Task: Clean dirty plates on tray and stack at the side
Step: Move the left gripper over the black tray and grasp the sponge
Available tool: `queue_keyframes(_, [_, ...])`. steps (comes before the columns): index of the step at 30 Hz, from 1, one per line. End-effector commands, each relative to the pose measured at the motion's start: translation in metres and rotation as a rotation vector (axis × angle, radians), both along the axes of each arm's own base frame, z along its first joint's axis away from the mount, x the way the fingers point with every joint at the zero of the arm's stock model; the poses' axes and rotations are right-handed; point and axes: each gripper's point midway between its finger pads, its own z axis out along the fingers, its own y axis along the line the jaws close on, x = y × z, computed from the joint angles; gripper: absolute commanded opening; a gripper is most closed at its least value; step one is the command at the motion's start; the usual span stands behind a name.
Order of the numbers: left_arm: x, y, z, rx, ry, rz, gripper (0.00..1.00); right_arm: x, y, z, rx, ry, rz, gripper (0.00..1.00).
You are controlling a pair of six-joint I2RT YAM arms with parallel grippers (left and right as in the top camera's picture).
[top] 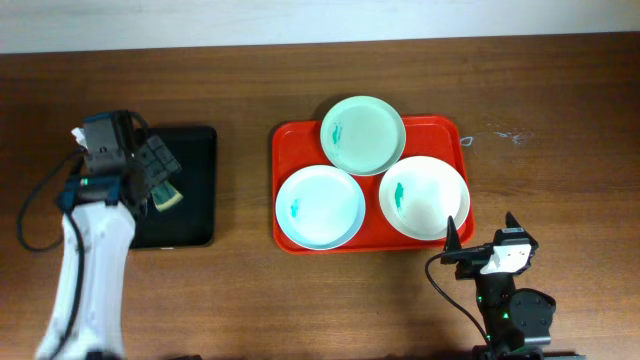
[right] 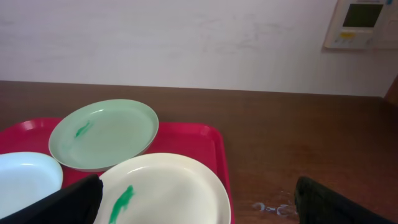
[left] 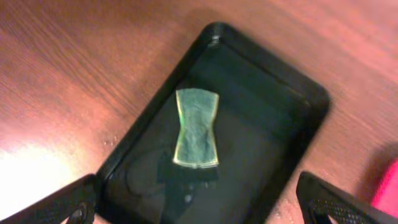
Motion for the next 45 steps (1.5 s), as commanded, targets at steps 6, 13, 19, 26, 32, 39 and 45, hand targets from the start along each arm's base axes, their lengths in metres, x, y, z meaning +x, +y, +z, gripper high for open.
queue_keyframes(6, [0.027, 0.009, -0.066, -0.141, 0.074, 0.022, 0.99, 0.000, 0.000, -0.003, 0.003, 0.004, -0.004, 0.98])
queue_keyframes(13, [0.041, 0.000, -0.111, -0.212, 0.124, -0.010, 0.99, 0.000, 0.000, -0.003, 0.003, 0.004, -0.004, 0.99])
queue_keyframes(19, [0.046, 0.016, -0.130, -0.148, 0.139, 0.028, 0.98, 0.000, 0.000, -0.003, 0.003, 0.004, -0.004, 0.99])
queue_keyframes(26, [0.054, 0.017, -0.138, -0.147, 0.127, 0.026, 0.89, 0.000, 0.000, -0.003, 0.003, 0.004, -0.004, 0.99])
queue_keyframes(32, [0.051, 0.025, -0.153, -0.109, 0.154, 0.050, 0.87, 0.000, 0.000, -0.003, 0.003, 0.004, -0.004, 0.99])
queue_keyframes(39, [0.051, 0.027, -0.169, -0.104, 0.178, 0.056, 0.77, 0.000, 0.000, -0.003, 0.003, 0.004, -0.004, 0.99])
queue_keyframes(45, [0.055, 0.028, -0.167, -0.099, 0.163, 0.052, 0.00, 0.000, 0.000, -0.003, 0.003, 0.004, -0.004, 0.99])
